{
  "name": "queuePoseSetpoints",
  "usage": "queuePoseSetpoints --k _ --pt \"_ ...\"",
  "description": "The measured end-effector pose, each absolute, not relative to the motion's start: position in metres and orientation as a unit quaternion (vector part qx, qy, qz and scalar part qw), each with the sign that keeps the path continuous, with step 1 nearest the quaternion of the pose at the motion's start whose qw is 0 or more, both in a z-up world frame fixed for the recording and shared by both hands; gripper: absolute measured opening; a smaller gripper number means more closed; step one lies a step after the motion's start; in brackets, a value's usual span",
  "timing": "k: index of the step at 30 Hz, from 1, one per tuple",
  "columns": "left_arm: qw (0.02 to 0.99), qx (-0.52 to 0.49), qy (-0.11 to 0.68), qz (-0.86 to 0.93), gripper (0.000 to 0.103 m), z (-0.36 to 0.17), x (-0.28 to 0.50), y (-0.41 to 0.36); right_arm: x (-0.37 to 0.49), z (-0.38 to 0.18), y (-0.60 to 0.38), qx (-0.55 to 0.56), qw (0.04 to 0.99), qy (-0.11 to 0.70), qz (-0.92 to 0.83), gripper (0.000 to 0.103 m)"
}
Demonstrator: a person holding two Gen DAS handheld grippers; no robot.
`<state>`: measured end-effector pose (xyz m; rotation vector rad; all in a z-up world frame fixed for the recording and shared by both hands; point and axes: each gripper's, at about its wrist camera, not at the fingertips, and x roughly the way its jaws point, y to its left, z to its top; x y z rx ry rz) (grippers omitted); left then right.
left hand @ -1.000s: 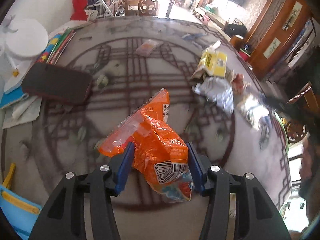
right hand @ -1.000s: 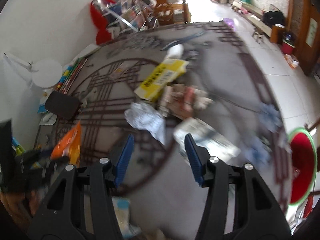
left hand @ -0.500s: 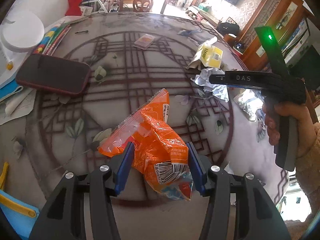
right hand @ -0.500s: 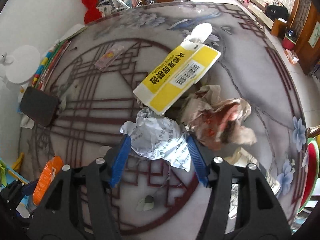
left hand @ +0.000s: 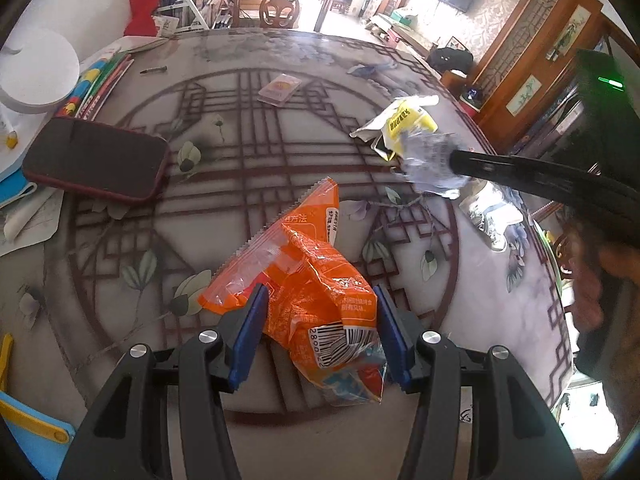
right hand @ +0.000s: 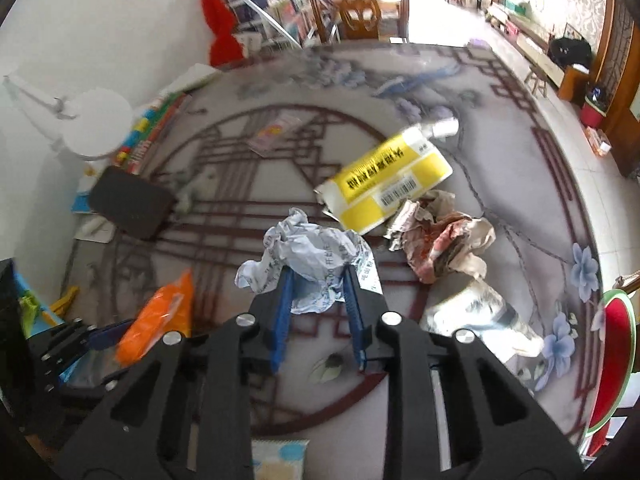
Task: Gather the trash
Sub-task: 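Grasp the orange snack bag with the left tool while the right tool grasps white plastic, then carry the orange snack bag and white plastic toward the red bucket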
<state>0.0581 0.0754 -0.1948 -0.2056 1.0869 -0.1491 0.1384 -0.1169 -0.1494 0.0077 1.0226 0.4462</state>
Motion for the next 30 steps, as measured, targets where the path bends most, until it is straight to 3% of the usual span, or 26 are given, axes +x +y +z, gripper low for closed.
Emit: queuePoseSetpoints --k 9,30 --pt "0.87 -0.099 0.477 -0.079 0.05 -0.164 0.054 0.061 0.083 -0.098 -0.14 0.013 0.887 0.416 0.201 0.026" --pt "0.887 -0.088 0.439 -0.113 0.051 -0.129 0.051 0.018 0.043 -0.096 -0.213 0.048 0.904 0.402 0.134 0.026"
